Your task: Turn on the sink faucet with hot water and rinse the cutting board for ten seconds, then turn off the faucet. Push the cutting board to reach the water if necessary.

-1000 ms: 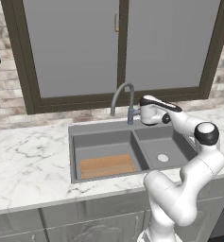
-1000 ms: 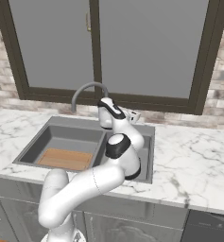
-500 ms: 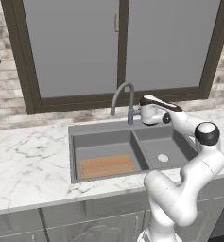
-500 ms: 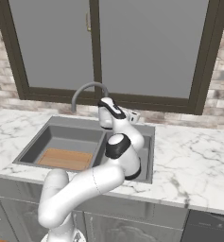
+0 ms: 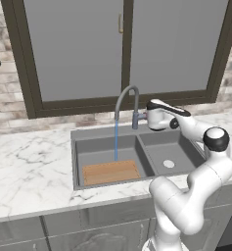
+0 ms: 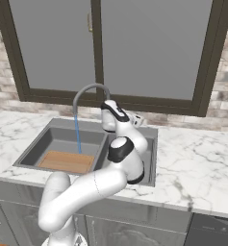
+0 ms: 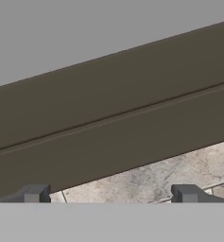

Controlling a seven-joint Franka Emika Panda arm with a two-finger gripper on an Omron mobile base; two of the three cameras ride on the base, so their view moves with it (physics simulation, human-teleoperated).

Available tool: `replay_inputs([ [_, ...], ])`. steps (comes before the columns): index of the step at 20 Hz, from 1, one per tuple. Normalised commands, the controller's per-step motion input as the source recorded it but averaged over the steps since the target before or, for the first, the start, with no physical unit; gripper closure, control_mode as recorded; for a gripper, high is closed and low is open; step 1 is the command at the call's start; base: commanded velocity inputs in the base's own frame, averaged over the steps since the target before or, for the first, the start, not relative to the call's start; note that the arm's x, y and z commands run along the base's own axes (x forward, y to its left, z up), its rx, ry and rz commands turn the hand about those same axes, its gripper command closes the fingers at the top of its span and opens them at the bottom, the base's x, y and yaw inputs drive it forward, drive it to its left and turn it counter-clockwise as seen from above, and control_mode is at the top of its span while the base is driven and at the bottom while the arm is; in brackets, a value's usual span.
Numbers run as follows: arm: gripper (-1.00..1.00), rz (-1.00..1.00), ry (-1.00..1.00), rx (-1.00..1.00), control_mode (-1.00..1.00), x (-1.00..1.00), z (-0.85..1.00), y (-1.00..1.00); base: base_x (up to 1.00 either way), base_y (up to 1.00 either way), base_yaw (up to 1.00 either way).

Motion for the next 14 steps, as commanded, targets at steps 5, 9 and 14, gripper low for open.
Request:
replay_inputs([
  [5,-1.0,0.0,0.0,0.05,-1.0,-0.12,0.0,-0.73,0.0,0.0,0.0],
  [9,-1.0,0.0,0.0,0.05,-1.0,-0.24,0.05,-0.38,0.0,0.0,0.0],
  [14,-1.0,0.0,-0.01,0.01,-1.0,-0.11,0.27,-0.01,0.0,0.0,0.0],
])
